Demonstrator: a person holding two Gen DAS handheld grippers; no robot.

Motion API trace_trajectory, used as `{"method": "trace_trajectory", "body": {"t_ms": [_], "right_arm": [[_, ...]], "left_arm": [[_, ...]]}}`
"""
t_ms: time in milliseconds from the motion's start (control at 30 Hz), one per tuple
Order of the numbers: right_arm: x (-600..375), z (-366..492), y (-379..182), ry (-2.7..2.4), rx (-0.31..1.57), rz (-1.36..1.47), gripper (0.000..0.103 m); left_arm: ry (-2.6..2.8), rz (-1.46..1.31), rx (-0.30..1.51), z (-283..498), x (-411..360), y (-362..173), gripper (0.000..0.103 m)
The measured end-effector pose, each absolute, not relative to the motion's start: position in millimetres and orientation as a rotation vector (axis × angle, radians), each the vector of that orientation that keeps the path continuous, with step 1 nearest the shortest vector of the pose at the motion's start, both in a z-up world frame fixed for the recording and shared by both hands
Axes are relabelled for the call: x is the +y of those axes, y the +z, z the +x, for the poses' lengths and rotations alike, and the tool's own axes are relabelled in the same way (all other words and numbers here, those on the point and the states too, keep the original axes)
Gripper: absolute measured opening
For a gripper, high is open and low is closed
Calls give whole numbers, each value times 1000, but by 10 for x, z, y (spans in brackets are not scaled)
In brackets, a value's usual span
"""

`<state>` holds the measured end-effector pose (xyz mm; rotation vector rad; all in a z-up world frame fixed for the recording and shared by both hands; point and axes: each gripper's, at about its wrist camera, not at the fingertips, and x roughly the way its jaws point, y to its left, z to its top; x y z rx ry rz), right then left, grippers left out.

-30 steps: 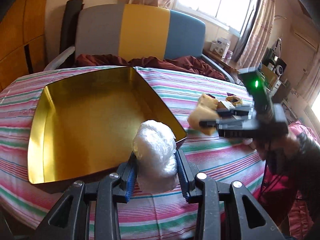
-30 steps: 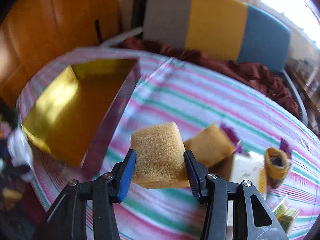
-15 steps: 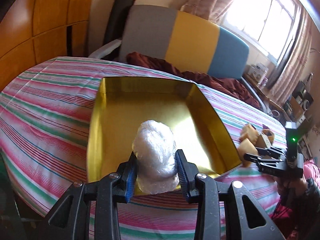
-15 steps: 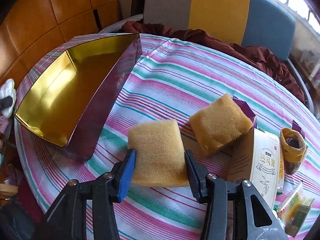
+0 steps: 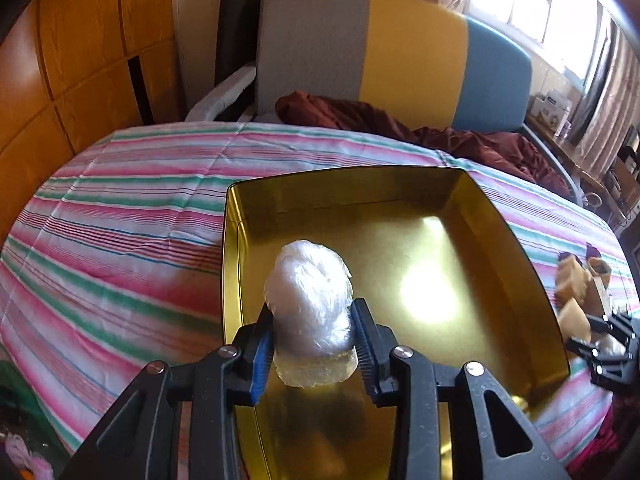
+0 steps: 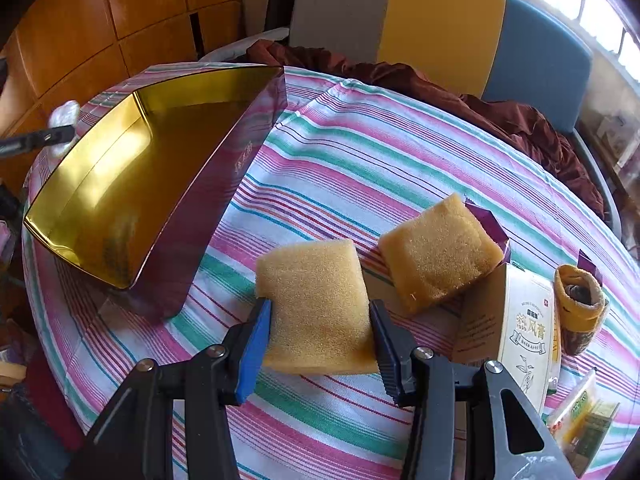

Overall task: Organize objects
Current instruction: 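Lower the wrapped ball into the gold tray and open the left gripper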

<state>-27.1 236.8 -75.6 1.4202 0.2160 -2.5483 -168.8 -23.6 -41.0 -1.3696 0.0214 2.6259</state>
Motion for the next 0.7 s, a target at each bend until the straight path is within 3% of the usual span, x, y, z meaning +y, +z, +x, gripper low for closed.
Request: {"method": "trace_trajectory", "body": {"t_ms": [367, 533, 600, 700], "right_arm": [[2379, -299, -765, -2544, 198, 1422, 50], [2377, -313, -773, -2541, 197, 1425, 50], [2375, -312, -775, -2542, 197, 1425, 50], [2375, -311, -777, -2542, 202, 1425, 50]], "left_arm": [[2643, -1495, 204, -2562, -170, -754, 38], [2637, -1530, 280, -2741, -92, -877, 48], [2635, -1512, 268, -2726, -75, -836, 61], [2665, -1455, 255, -2619, -86, -719, 63]]}}
